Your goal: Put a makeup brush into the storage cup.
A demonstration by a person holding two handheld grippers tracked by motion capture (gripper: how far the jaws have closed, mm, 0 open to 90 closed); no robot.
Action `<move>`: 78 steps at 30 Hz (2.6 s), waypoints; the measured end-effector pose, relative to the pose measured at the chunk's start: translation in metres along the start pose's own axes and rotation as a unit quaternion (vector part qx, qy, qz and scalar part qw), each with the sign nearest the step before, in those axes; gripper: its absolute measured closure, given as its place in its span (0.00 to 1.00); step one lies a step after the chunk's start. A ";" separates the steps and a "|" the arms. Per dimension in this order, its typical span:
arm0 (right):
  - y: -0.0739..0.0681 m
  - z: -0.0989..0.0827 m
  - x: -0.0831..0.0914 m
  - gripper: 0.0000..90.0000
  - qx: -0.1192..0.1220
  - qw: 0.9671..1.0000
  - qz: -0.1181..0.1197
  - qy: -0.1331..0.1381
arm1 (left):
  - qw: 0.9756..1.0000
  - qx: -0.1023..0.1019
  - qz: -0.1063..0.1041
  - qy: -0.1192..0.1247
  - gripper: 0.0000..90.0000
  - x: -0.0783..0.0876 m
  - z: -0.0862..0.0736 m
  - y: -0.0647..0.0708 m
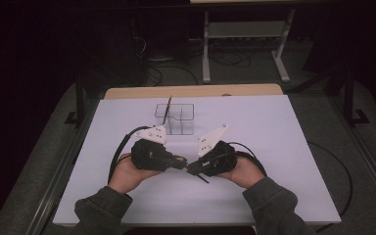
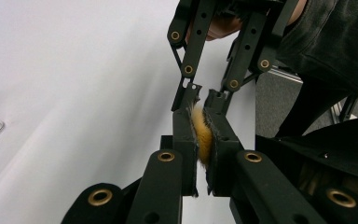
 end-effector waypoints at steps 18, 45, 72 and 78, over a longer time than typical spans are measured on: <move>0.005 -0.008 -0.003 0.92 -0.012 1.000 0.023 0.005 | 1.000 0.013 0.016 0.009 0.71 0.012 -0.010 -0.003; 0.032 -0.028 0.019 0.92 -0.082 0.996 0.015 0.024 | 0.997 0.048 0.056 0.022 0.65 0.023 -0.045 -0.014; 0.052 -0.032 0.034 0.92 -0.106 0.994 0.009 0.016 | 0.992 0.078 0.101 0.026 0.57 0.022 -0.083 -0.020; 0.057 -0.032 0.035 0.92 -0.111 0.994 0.008 0.015 | 0.990 0.092 0.103 0.023 0.54 0.021 -0.094 -0.019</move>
Point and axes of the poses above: each handheld gripper's, and its own axes: x roughly backward along the jaws, z roughly out of its top, y roughly to its right, the point moved 2 cm from there along -x, roughly forward along the jaws, and after that the axes turned 11 degrees about -y, right-handed, at the moved point
